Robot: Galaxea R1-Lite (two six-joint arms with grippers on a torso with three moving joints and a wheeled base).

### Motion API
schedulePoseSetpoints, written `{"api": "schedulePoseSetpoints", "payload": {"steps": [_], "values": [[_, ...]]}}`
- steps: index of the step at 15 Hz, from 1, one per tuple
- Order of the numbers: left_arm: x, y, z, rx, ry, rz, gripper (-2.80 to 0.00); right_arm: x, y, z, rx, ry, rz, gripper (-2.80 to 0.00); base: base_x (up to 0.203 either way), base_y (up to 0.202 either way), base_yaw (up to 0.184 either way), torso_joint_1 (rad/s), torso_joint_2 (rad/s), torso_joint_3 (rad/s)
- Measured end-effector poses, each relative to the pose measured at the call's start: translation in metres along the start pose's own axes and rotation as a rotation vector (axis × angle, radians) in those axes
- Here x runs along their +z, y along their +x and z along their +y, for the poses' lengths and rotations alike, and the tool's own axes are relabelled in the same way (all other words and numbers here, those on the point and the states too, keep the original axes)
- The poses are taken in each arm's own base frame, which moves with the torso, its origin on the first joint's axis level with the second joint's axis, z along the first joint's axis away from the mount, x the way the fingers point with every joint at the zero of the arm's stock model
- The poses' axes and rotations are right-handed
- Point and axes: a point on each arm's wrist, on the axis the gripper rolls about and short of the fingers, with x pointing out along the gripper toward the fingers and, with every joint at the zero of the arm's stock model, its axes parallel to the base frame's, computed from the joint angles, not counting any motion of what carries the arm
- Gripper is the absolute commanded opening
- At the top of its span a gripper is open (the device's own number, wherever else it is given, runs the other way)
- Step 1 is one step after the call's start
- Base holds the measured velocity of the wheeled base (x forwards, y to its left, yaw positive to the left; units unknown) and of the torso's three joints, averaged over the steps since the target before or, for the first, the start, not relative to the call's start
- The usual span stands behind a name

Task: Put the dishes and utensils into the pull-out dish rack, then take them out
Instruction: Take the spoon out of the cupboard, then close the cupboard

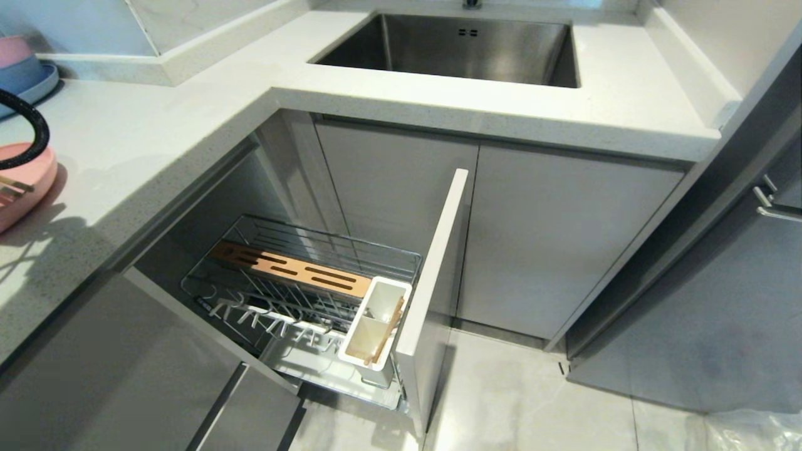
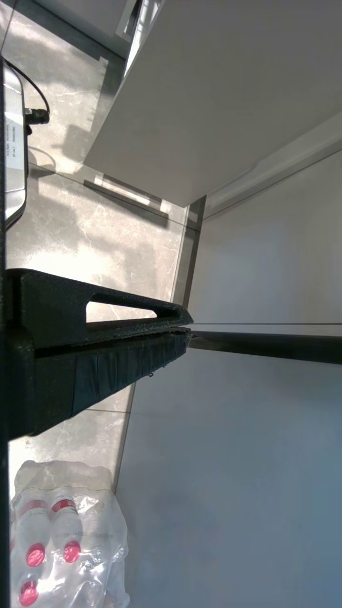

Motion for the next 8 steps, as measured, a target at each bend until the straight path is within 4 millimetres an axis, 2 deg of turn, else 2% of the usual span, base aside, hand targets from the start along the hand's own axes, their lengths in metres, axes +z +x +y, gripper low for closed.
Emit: {"api": "schedulePoseSetpoints", "payload": {"steps": [1,2,8], "values": [[-0.0007,0.0004,0.0005,0.002,0.003,0.001,-2.80,0.0000,0.0000,0.0000,0.000,0.000,0.000,-2.80,0.000,0.000,0.000,0.000,0.00,0.000],[-0.0013,0.0007,0.0008,0.004,0.006,0.002,0.00,0.0000,0.0000,0.0000,0.000,0.000,0.000,-2.80,0.000,0.000,0.000,0.000,0.00,0.000],[-0.0016,0.0008,0.0005,0.003,0.003,0.003,0.00,0.0000,0.0000,0.0000,0.000,0.000,0.000,-2.80,0.000,0.000,0.000,0.000,0.00,0.000]]}}
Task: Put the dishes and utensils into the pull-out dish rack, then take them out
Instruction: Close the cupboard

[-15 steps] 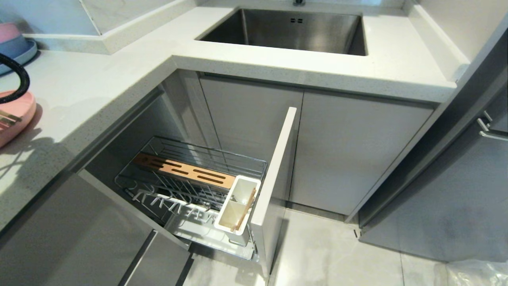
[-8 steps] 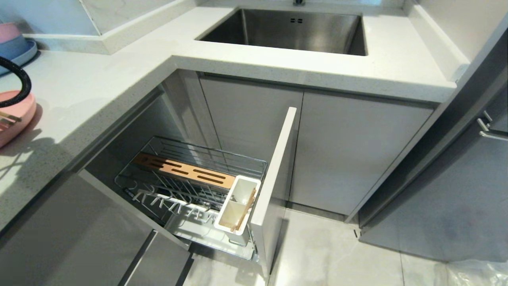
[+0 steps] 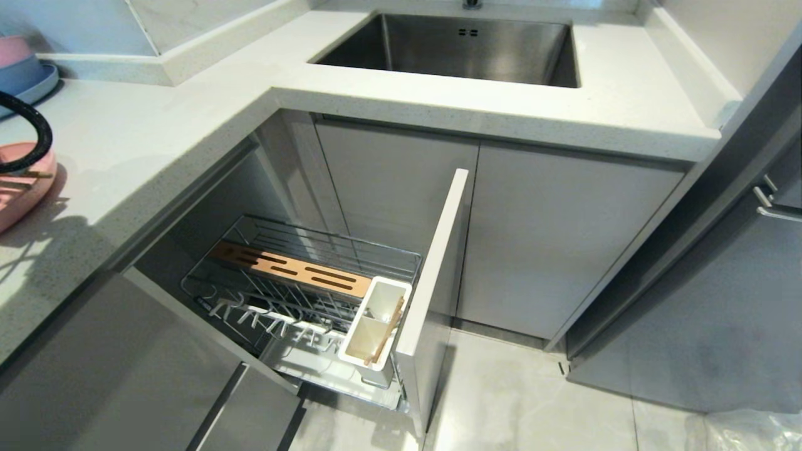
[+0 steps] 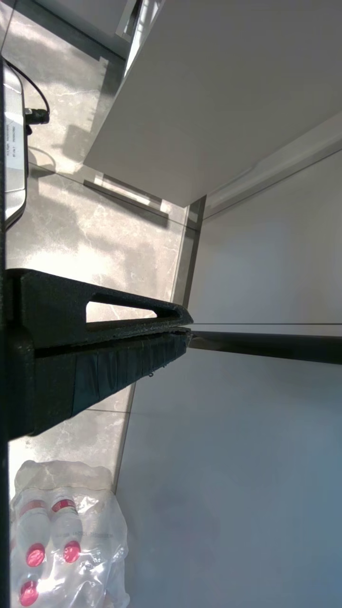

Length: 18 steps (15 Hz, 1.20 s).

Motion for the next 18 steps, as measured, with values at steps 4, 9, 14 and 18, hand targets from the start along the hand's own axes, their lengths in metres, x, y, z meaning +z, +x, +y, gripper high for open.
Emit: {"api": "schedulePoseSetpoints", "payload": {"steps": [4,9,14,18], "values": [[0.006,-0.006,-0.004,-0.027,-0.009,-0.003,0.00,0.000,0.000,0.000,0.000,0.000,0.000,-2.80,0.000,0.000,0.000,0.000,0.00,0.000],[0.019,-0.021,-0.010,-0.085,-0.005,-0.009,0.00,0.000,0.000,0.000,0.000,0.000,0.000,-2.80,0.000,0.000,0.000,0.000,0.00,0.000],[0.037,-0.042,-0.019,-0.173,0.017,-0.020,-2.80,0.000,0.000,0.000,0.000,0.000,0.000,-2.80,0.000,0.000,0.000,0.000,0.00,0.000],[0.053,-0.068,-0.031,-0.308,0.053,0.007,-2.80,0.000,0.000,0.000,0.000,0.000,0.000,-2.80,0.000,0.000,0.000,0.000,0.00,0.000]]}}
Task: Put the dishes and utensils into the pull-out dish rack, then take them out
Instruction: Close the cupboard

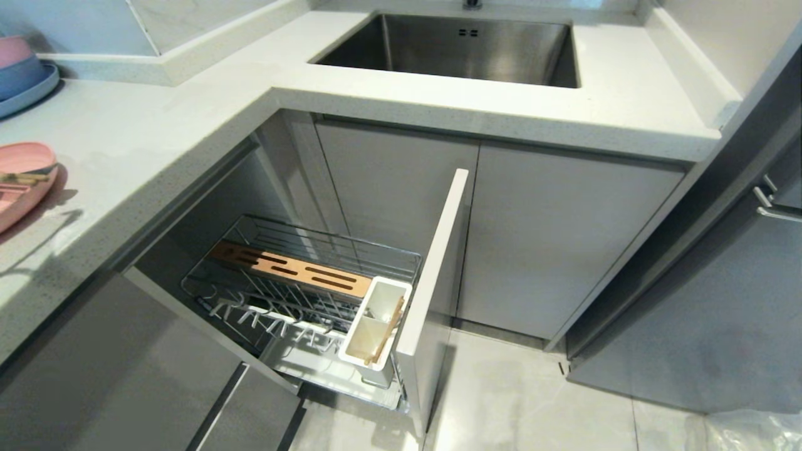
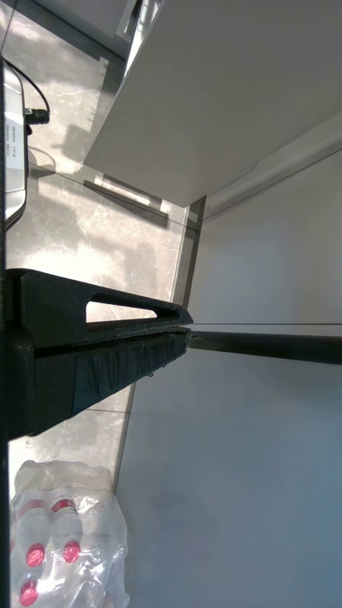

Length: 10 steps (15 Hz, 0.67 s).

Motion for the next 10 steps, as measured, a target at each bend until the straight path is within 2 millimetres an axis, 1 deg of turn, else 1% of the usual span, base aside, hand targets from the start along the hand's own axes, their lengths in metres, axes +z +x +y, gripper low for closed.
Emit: {"api": "schedulePoseSetpoints", "payload": {"steps": [2,4,8,10], "values": [[0.005,-0.012,-0.010,-0.133,0.028,0.076,-2.80,0.000,0.000,0.000,0.000,0.000,0.000,-2.80,0.000,0.000,0.000,0.000,0.00,0.000],[0.004,-0.022,-0.018,-0.283,0.071,0.196,-2.80,0.000,0.000,0.000,0.000,0.000,0.000,-2.80,0.000,0.000,0.000,0.000,0.00,0.000],[-0.020,-0.034,-0.029,-0.511,0.153,0.479,-2.80,0.000,0.000,0.000,0.000,0.000,0.000,-2.80,0.000,0.000,0.000,0.000,0.00,0.000],[-0.038,-0.038,-0.035,-0.621,0.197,0.662,-2.80,0.000,0.000,0.000,0.000,0.000,0.000,-2.80,0.000,0.000,0.000,0.000,0.00,0.000]]}}
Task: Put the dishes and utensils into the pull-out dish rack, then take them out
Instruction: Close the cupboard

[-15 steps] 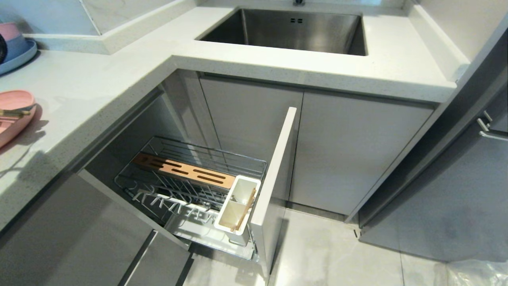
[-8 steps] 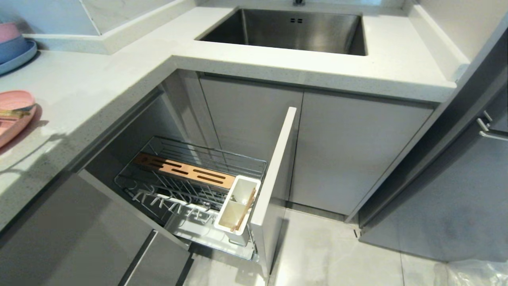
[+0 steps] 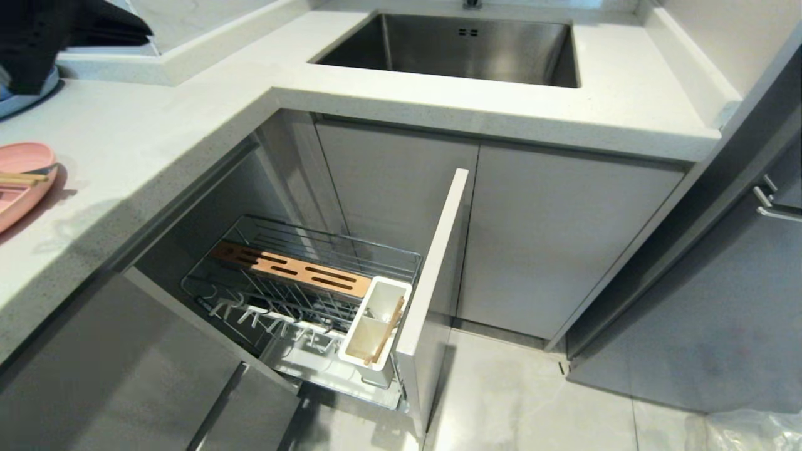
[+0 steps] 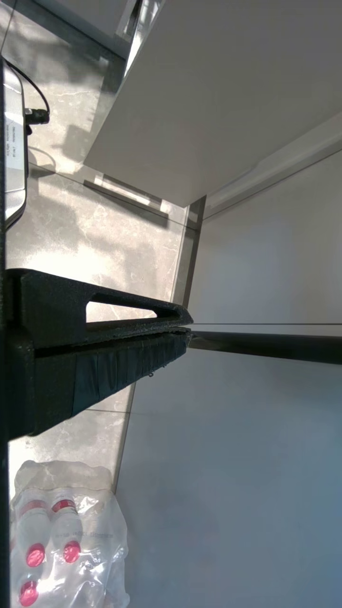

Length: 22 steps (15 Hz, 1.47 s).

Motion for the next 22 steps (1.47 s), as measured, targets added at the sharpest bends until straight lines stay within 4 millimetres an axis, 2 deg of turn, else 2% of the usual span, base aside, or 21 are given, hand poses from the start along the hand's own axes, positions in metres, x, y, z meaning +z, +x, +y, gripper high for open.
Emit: {"api": "schedulePoseSetpoints", "payload": {"steps": [5,7,15,22], "values": [[-0.039,0.031,-0.018,-0.277,0.025,0.419,-2.80,0.000,0.000,0.000,0.000,0.000,0.000,-2.80,0.000,0.000,0.000,0.000,0.00,0.000],[-0.055,0.044,-0.027,-0.341,0.034,0.526,-2.80,0.000,0.000,0.000,0.000,0.000,0.000,-2.80,0.000,0.000,0.000,0.000,0.00,0.000],[-0.143,0.093,-0.067,-0.376,0.179,0.772,-2.80,0.000,0.000,0.000,0.000,0.000,0.000,-2.80,0.000,0.000,0.000,0.000,0.00,0.000],[-0.201,0.124,-0.076,-0.264,0.272,0.841,-2.80,0.000,0.000,0.000,0.000,0.000,0.000,-2.80,0.000,0.000,0.000,0.000,0.00,0.000]]}}
